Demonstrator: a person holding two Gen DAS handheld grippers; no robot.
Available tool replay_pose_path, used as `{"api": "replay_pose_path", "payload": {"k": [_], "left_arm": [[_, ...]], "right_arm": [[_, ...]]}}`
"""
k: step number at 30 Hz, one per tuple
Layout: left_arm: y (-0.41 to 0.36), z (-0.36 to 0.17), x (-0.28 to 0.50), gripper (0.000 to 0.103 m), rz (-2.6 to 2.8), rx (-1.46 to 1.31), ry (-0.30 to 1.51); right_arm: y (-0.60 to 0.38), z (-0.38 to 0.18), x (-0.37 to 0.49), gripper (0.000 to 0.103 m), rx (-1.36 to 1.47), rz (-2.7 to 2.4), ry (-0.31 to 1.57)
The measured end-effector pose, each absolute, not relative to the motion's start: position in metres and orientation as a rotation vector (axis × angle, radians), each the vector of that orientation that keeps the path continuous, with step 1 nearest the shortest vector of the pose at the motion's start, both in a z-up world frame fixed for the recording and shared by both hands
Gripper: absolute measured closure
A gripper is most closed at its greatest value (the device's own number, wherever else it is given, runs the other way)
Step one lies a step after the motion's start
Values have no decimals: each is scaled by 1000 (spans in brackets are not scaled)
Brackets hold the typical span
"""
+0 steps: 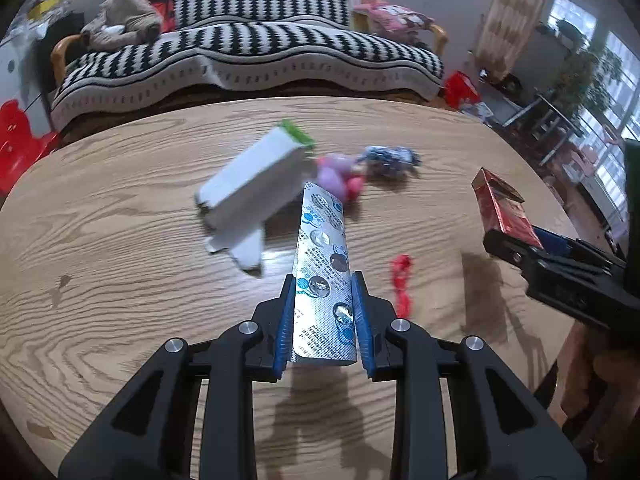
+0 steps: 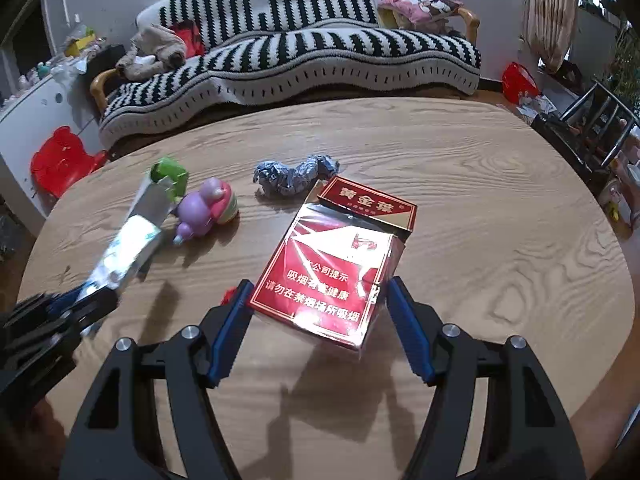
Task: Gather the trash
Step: 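Carry blister pack and red box over the bin and open both tools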
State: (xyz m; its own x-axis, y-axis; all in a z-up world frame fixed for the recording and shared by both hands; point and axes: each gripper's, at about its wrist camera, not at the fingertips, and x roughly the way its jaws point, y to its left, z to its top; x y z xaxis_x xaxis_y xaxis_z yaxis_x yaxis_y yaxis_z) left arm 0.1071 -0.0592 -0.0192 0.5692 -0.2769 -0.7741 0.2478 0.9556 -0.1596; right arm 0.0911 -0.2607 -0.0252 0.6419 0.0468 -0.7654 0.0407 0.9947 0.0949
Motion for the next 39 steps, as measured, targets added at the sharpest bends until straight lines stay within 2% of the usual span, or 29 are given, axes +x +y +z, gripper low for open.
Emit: {"api": "replay_pose_path", "payload": {"k": [13,22,30,39], "left_arm": [[-166,-8,65,76,-564,26,889],[-278,-14,18,76,-809,86,897],[-366,-42,-30,76,-1060,147,1003],[-419,-74,-51,76,-1124,235,1083]], "right_arm": [[-367,-5,-12,37,186,-102,830],[-466,-25,-102,37,291,-278,848],[-540,-53,-172,37,517,-389,885],[-560,-71,-187,37,575,-435,934]]}}
